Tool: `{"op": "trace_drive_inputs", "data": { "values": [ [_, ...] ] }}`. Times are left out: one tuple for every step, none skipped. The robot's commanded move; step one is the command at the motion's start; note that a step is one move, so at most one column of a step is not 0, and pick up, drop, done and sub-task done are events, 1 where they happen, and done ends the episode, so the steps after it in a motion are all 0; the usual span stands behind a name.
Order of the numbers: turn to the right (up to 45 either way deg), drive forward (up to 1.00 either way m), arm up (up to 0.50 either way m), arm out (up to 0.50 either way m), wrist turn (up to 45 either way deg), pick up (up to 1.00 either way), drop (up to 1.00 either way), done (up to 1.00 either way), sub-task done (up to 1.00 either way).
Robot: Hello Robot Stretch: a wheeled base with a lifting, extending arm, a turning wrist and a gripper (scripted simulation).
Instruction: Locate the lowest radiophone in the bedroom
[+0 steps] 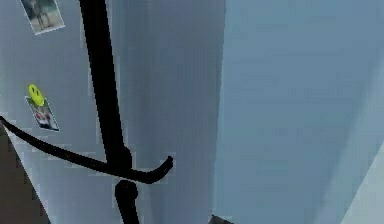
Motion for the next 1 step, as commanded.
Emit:
{"op": "trace_drive_inputs", "data": {
  "values": [
    [45.0,0.0,0.0,0.0,0.0,0.0,0.0,0.0,0.0]
  ]
}}
